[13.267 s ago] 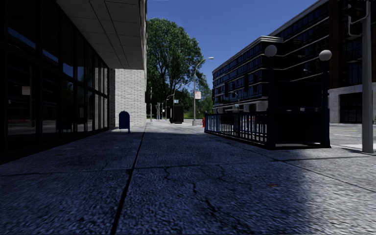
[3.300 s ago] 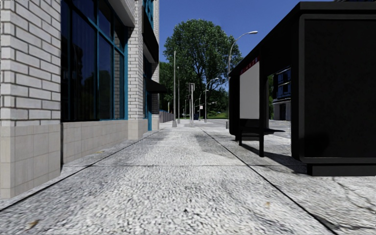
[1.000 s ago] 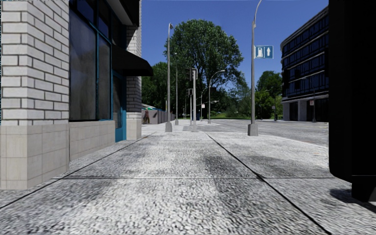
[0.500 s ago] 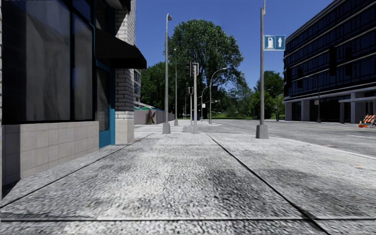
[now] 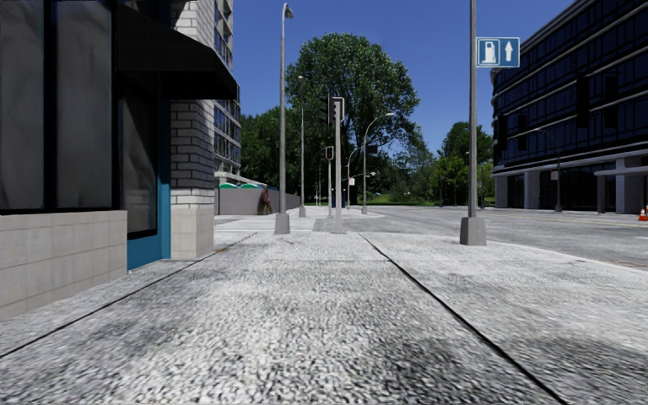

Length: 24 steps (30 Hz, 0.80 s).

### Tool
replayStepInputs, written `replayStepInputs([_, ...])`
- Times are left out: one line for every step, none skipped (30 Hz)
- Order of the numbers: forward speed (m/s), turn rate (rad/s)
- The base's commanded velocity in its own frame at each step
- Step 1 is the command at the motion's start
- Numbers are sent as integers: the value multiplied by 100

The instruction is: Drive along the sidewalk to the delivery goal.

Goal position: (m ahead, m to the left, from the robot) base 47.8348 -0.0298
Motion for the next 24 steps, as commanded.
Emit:
replayStepInputs([200, 0])
replayStepInputs([200, 0])
replayStepInputs([200, 0])
replayStepInputs([200, 0])
replayStepInputs([200, 0])
replayStepInputs([200, 0])
replayStepInputs([200, 0])
replayStepInputs([200, 0])
replayStepInputs([200, 0])
replayStepInputs([200, 0])
replayStepInputs([200, 1])
replayStepInputs([200, 3])
replayStepInputs([200, 5])
replayStepInputs([200, 7])
replayStepInputs([200, 8])
replayStepInputs([200, 8])
replayStepInputs([200, 8])
replayStepInputs([200, 11])
replayStepInputs([200, 18])
replayStepInputs([200, 25])
replayStepInputs([200, 25])
replayStepInputs([200, 27])
replayStepInputs([200, 28])
replayStepInputs([200, 28])
